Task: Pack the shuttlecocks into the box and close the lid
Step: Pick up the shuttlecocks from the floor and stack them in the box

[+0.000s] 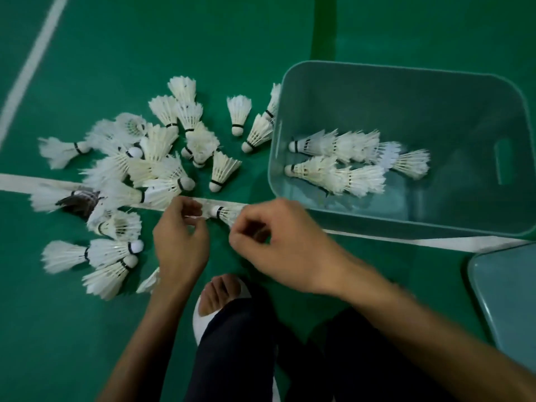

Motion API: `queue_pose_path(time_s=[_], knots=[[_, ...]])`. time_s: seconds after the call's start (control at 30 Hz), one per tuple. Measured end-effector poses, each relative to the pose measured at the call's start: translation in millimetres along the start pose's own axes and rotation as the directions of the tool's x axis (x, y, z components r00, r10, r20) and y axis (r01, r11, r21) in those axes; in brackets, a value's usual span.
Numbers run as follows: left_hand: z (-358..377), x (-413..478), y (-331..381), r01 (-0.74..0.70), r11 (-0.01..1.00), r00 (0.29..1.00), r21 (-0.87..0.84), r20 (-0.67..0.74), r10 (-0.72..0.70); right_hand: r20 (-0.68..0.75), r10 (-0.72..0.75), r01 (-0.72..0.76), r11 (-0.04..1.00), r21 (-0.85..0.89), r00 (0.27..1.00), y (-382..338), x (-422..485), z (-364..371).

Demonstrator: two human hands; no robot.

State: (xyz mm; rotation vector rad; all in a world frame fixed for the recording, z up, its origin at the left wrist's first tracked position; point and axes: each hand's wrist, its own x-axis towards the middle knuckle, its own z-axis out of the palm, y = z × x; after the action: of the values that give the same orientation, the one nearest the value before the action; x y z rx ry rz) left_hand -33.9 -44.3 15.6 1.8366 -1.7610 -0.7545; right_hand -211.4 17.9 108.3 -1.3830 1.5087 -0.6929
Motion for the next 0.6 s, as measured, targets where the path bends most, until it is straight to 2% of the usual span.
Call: queue_pose_path(time_s=[0.07, 0.13, 0.3, 0.4, 0.5, 0.6], knots=[[-1, -1, -25, -0.005, 0.991, 1.000, 0.137, -0.006, 0.006, 0.106, 0.079, -0.059, 0.982, -0.178, 0.991, 21, 17, 29], [-4, 0, -36, -0.003, 0.979, 0.999, 0.205, -0.045, 0.012, 0.120, 0.182, -0.149, 0.960, -0.238, 0.976, 41, 27, 48], [-12, 25, -40, 0.161, 0.983, 0.962, 0.085, -0.236, -0.137, -0.046, 0.177, -0.182, 0.954, -0.240, 0.983, 59, 49, 70], [-5, 45, -49, 0.227, 0.974, 0.958, 0.003, -0.181, -0.222, -0.091, 0.188, -0.207, 0.931, -0.301, 0.978, 60, 68, 78], [3, 57, -57, 0.198, 0.980, 0.975, -0.022, -0.097, -0.200, -0.123, 0.170, -0.199, 0.936, -0.290, 0.978, 59, 82, 83], [3, 58, -57, 0.207, 0.978, 0.967, -0.026, -0.145, -0.208, -0.203, 0.102, -0.152, 0.957, -0.248, 0.974, 56, 82, 84]])
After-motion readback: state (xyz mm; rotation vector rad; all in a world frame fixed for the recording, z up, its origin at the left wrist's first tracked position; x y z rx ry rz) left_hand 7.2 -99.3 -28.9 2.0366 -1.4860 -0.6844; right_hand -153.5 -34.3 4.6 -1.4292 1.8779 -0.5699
